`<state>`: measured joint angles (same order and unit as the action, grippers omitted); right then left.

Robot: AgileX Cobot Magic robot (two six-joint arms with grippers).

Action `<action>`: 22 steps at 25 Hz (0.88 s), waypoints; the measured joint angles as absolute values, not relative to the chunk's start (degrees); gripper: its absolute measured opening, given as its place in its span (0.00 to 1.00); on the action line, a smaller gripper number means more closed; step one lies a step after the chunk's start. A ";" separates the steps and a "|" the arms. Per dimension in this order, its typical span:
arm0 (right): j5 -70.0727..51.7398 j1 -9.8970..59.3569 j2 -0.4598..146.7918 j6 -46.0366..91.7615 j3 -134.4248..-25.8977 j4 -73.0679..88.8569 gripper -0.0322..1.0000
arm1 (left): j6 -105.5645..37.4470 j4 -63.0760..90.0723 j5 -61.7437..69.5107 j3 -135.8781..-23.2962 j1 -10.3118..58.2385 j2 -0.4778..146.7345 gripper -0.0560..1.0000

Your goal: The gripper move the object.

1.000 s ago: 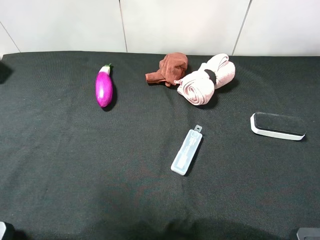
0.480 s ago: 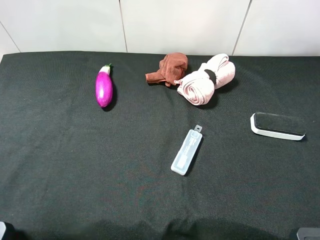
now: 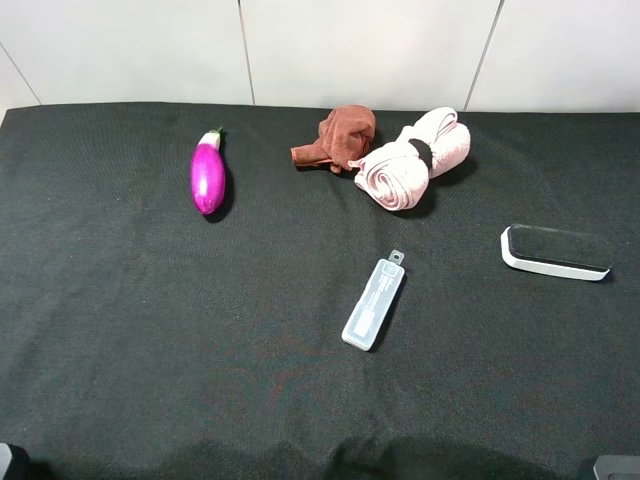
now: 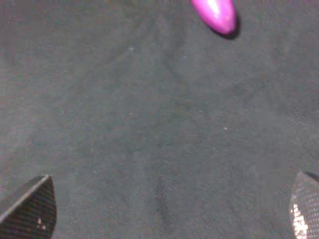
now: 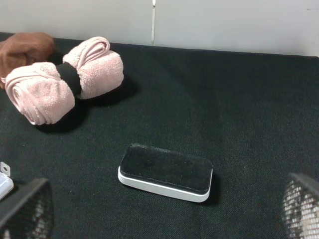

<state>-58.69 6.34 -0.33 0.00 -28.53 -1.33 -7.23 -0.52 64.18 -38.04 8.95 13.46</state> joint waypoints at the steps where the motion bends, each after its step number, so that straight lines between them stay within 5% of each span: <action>1: -58.69 6.34 -0.33 0.00 -28.53 -1.33 0.70 | -7.45 -0.52 64.00 -37.42 7.91 12.42 0.99; 22: -58.69 6.34 -0.33 0.00 -28.53 -1.33 0.70 | -8.64 0.95 60.95 -28.12 5.19 -0.45 0.99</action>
